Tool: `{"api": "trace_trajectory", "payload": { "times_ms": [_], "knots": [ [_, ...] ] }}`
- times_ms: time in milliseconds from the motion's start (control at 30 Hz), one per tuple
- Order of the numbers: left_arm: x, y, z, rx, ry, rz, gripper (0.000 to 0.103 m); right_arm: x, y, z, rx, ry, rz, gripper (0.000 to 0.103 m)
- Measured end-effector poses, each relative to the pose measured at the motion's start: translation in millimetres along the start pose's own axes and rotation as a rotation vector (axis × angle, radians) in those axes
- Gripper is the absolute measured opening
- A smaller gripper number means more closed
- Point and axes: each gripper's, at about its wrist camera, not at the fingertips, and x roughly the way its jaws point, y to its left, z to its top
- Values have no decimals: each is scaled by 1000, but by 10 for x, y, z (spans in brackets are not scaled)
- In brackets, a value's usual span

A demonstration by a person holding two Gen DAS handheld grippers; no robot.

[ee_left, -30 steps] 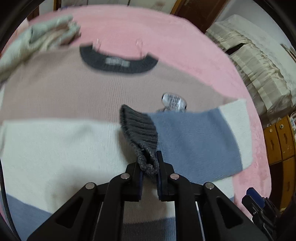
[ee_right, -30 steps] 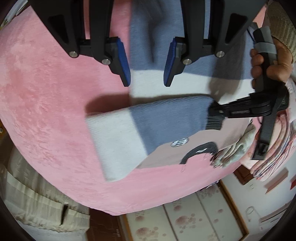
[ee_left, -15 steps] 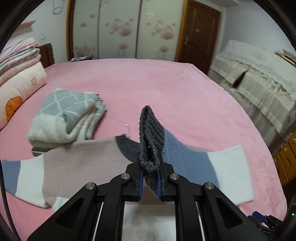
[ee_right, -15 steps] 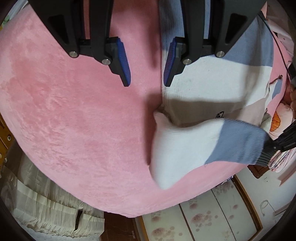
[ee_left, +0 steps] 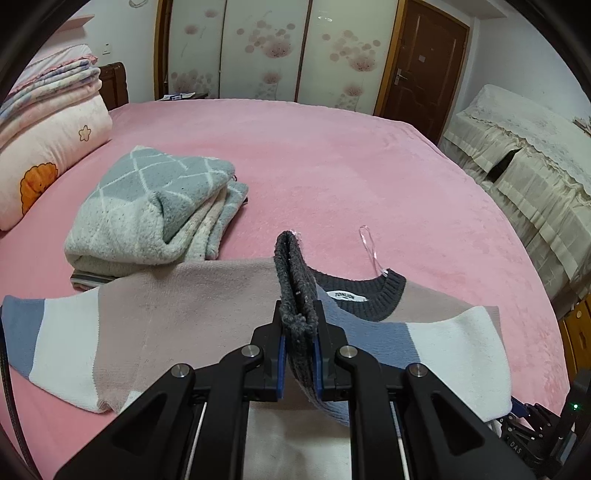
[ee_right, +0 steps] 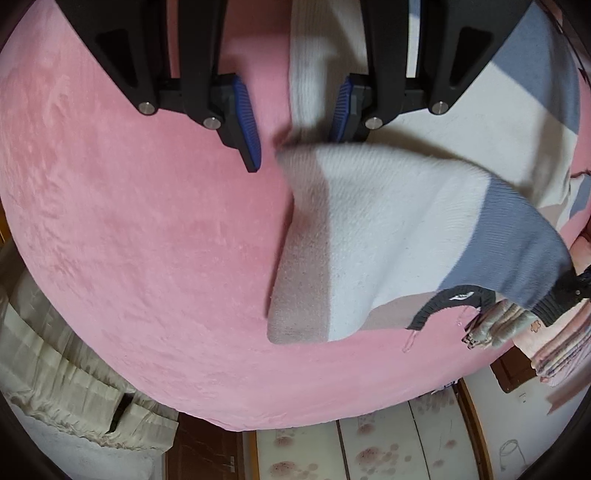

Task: Fold small clothes
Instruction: 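Lift the sleeve cuff with the left gripper and carry it toward the collar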

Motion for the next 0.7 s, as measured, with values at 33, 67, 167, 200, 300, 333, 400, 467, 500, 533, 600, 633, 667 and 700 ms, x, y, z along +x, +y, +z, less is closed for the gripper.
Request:
{"api": "trace_trajectory", "payload": {
  "times_ms": [33, 67, 167, 200, 300, 333, 400, 467, 500, 533, 600, 633, 667, 700],
  "knots": [
    [11, 26, -5, -2, -6, 5, 9, 5, -14, 6, 6, -12, 2, 33],
    [11, 39, -4, -4, -11, 9, 9, -9, -17, 8, 12, -23, 18, 23],
    [35, 159, -44, -30, -31, 35, 9, -74, 27, -33, 17, -63, -22, 22],
    [61, 233, -80, -47, -37, 51, 9, -94, 47, -49, 22, -75, -36, 21],
    [195, 441, -220, -97, -12, 73, 9, -112, 55, -72, 54, -88, -53, 20],
    [257, 505, -278, -111, 4, 76, 9, -91, 50, -74, 66, -83, -56, 20],
    [376, 594, -393, -123, 31, 80, 9, -48, 37, -87, 86, -69, -60, 20],
    [466, 640, -481, -124, 46, 77, 9, -19, 41, -99, 93, -61, -67, 20],
    [515, 662, -524, -125, 52, 76, 9, -10, 48, -105, 92, -56, -72, 20],
    [565, 687, -562, -128, 59, 69, 9, 3, 52, -105, 91, -50, -73, 20],
    [627, 731, -612, -137, 68, 61, 10, 27, 48, -107, 90, -34, -70, 20],
    [656, 765, -636, -153, 72, 48, 11, 30, 45, -101, 86, -23, -63, 20],
    [665, 788, -642, -164, 73, 41, 13, 27, 49, -96, 78, -11, -59, 21],
    [671, 820, -660, -173, 74, 30, 14, 7, 45, -86, 71, 11, -52, 24]
  ]
}}
